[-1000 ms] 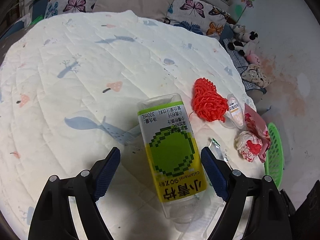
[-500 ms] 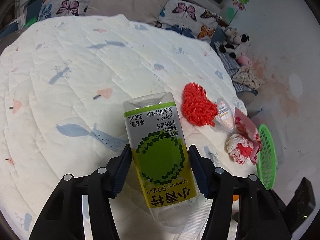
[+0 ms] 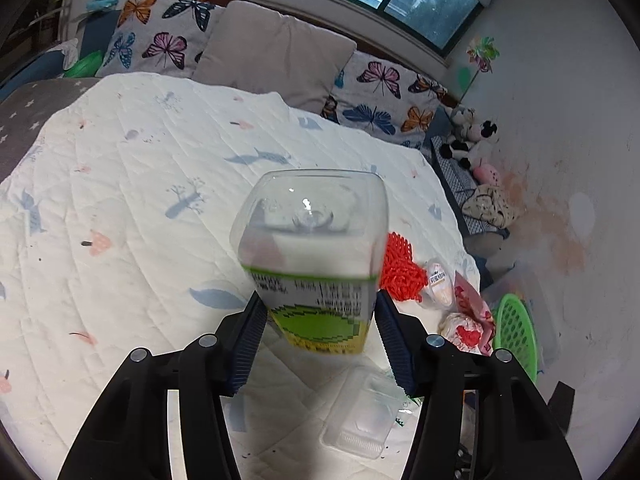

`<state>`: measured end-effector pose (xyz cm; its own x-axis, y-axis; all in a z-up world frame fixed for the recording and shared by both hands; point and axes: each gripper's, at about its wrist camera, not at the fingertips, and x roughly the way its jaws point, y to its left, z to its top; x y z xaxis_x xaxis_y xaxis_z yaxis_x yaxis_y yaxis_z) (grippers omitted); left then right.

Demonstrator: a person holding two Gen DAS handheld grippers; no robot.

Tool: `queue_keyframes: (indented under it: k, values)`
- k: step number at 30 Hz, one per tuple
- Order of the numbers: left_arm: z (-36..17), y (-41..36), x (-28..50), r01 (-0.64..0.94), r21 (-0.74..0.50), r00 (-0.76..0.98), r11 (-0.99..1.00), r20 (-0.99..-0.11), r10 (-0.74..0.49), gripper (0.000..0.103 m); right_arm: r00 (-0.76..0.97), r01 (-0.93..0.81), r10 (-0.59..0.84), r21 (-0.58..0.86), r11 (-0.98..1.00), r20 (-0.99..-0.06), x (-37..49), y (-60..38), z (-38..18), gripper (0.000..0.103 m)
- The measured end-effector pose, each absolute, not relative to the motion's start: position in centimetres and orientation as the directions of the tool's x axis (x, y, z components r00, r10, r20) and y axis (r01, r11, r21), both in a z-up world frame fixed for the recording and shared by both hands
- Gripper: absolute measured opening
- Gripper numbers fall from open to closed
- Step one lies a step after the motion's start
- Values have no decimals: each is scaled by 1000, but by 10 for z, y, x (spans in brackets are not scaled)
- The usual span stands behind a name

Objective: Collect trash
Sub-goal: 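Lift the bottle with the left tool while the right tool moves over the orange peel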

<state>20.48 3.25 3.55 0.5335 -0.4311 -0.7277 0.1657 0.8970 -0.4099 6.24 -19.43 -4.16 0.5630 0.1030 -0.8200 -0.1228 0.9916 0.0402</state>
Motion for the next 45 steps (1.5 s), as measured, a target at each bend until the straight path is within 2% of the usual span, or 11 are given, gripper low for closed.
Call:
queue_keyframes:
  k: [4, 18, 23, 31, 40, 45]
  values:
    - [41, 40, 202, 164, -420, 543, 893, -717, -437, 53, 563, -96, 58, 4, 995, -824, 65, -199, -45, 63]
    - [60, 50, 190, 175, -429, 575, 886, -686, -445, 53, 558, -71, 76, 44, 997, -827, 67, -207, -52, 65]
    - [61, 49, 190, 179, -432, 574, 884, -684, -450, 53, 562, -64, 62, 31, 997, -825, 65, -206, -51, 57]
    - [55, 50, 192, 175, -428, 563, 887, -696, -447, 53, 560, -57, 58, 31, 998, -826, 66, -208, -51, 51]
    - [50, 50, 191, 167, -428, 555, 888, -704, -443, 53, 560, -58, 55, 28, 998, -827, 67, -208, -49, 51]
    - [48, 51, 192, 171, -435, 550, 884, -703, -452, 53, 556, -49, 59, 38, 998, -829, 66, -209, -49, 58]
